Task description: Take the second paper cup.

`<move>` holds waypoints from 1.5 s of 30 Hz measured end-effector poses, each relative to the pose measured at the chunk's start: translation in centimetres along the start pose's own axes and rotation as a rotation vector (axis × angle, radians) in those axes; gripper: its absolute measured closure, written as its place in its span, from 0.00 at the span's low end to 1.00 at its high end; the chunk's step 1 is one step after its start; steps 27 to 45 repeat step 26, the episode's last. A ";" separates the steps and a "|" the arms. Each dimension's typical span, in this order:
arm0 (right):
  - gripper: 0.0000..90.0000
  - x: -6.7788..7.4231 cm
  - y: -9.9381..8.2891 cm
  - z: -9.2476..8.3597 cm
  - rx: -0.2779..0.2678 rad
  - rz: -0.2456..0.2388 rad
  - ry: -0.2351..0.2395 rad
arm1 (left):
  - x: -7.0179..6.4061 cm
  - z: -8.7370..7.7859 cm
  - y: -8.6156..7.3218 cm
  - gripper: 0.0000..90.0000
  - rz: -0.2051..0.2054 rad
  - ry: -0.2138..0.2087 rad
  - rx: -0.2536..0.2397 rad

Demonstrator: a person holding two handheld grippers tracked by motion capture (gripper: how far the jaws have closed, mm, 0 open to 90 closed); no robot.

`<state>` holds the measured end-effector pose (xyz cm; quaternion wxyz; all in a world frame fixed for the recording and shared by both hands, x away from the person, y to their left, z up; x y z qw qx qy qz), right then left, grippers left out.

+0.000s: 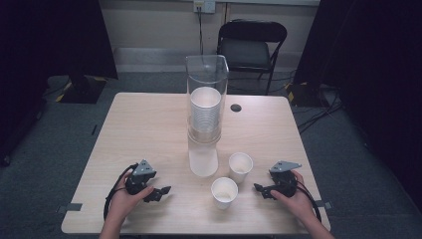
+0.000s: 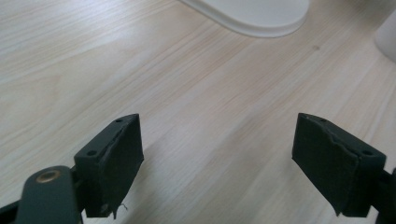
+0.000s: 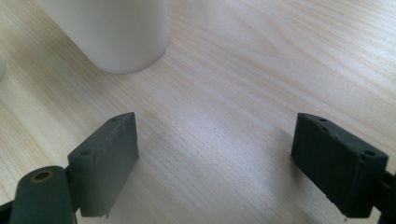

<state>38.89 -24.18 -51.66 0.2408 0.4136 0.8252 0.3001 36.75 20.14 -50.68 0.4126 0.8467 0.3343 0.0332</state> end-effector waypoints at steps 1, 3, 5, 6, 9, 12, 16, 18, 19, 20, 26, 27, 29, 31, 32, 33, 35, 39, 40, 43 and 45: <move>0.16 0.0 0.0 0.0 -0.006 -0.002 0.001 | 0.3 -0.1 -0.3 0.18 -0.003 0.010 0.016; 0.16 0.0 0.0 0.0 -0.006 -0.001 0.000 | 0.4 -0.1 -0.4 0.18 -0.006 0.014 0.019; 0.16 0.0 -0.1 0.0 -0.009 0.001 0.000 | 0.7 -0.2 -0.8 0.18 -0.007 0.034 0.037; 0.16 0.0 -0.1 0.0 -0.009 0.000 -0.001 | 0.7 -0.2 -0.8 0.18 -0.007 0.034 0.037; 0.15 0.0 -0.1 0.1 -0.015 0.002 0.001 | 0.8 -0.1 -1.0 0.18 -0.004 0.042 0.046; 0.15 0.0 -0.2 0.1 -0.021 0.004 -0.002 | 0.8 0.0 -1.0 0.18 0.008 0.050 0.046; 0.14 0.0 -0.3 0.2 -0.040 0.010 0.000 | 0.9 0.1 -1.2 0.17 0.053 0.073 0.044; 0.13 0.0 -0.3 0.2 -0.053 0.018 -0.010 | 0.9 0.2 -1.3 0.17 0.042 0.073 0.021; 0.13 0.0 -0.3 0.2 -0.053 0.018 -0.010 | 0.9 0.2 -1.3 0.17 0.042 0.073 0.021; 0.13 0.0 -0.4 0.2 -0.053 0.018 -0.011 | 1.0 0.4 -1.3 0.16 0.042 0.081 0.001; 0.13 0.0 -0.4 0.1 -0.047 0.031 -0.025 | 1.0 0.6 -1.3 0.13 0.043 0.080 -0.012; 0.13 0.0 -0.4 0.1 -0.047 0.031 -0.025 | 1.0 0.6 -1.3 0.13 0.043 0.080 -0.012; 0.13 0.0 -0.4 0.1 -0.047 0.031 -0.025 | 1.0 0.6 -1.3 0.13 0.043 0.080 -0.012; 0.13 0.0 -0.4 0.1 -0.047 0.031 -0.025 | 1.0 0.6 -1.3 0.13 0.043 0.080 -0.012; 0.13 0.0 -0.4 0.1 -0.047 0.031 -0.025 | 1.0 0.6 -1.3 0.13 0.043 0.080 -0.012; 0.13 0.0 -0.4 0.1 -0.047 0.031 -0.025 | 1.0 0.6 -1.3 0.13 0.043 0.080 -0.012; 0.13 0.0 -0.4 0.1 -0.047 0.031 -0.025 | 1.0 0.6 -1.3 0.13 0.043 0.080 -0.012; 0.13 0.0 -0.4 0.1 -0.047 0.031 -0.025 | 1.0 0.6 -1.3 0.13 0.043 0.080 -0.012; 0.13 0.0 -0.4 0.1 -0.047 0.031 -0.025 | 1.0 0.6 -1.3 0.13 0.043 0.080 -0.012; 0.13 0.0 -0.4 0.1 -0.047 0.031 -0.025 | 1.0 0.6 -1.3 0.13 0.043 0.080 -0.012; 0.13 0.0 -0.4 0.1 -0.047 0.031 -0.025 | 1.0 0.6 -1.3 0.13 0.043 0.080 -0.012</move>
Point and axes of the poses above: each handheld gripper's, and its own axes: z roughly forward along the jaws, y roughly out of its top, x roughly to its left, the point moved 3 cm from there along z, roughly forward along the jaws, and after that the axes turned 11 degrees about -y, right-handed, at the moved point
